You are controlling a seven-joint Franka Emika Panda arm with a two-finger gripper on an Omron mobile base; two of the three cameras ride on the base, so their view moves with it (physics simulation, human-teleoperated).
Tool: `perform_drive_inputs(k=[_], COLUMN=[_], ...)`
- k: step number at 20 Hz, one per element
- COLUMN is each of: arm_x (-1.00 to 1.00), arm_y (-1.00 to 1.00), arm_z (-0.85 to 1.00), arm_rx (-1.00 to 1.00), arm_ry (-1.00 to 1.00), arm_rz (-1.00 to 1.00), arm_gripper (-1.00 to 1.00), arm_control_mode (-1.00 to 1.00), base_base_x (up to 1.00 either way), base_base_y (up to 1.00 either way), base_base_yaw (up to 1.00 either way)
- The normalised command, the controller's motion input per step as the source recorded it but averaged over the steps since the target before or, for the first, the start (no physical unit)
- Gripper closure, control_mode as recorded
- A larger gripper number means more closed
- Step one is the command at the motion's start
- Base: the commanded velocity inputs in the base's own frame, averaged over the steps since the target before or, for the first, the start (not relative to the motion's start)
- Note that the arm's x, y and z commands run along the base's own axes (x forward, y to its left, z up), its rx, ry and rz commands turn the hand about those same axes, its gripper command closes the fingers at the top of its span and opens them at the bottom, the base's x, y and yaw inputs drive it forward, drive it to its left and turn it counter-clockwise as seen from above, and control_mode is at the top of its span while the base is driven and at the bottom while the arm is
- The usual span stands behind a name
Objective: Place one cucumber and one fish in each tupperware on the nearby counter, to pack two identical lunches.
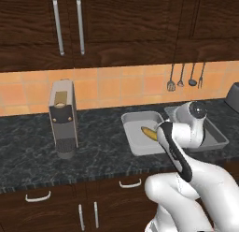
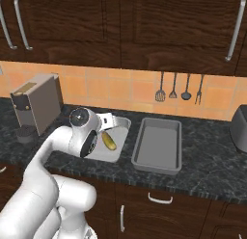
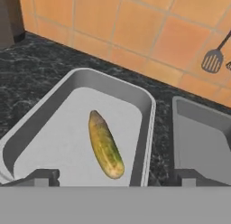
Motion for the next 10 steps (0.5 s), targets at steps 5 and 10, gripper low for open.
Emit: perform_drive_inputs(k=[5,10], arm_x=[0.13,-0.04], arm_y=[0.19,0.00], arm_z=[0.51,0.64], arm_rx=[-0.06,0.00], arm_ry=[0.34,0.29], arm_rz=[-0.09,-0.03], arm_gripper=[-1.00,-1.00], arm_control_mode=[-1.00,-1.00], base_base_x=[0.00,0.00], base_base_y=[0.00,0.00], base_base_yaw=[0.00,0.00])
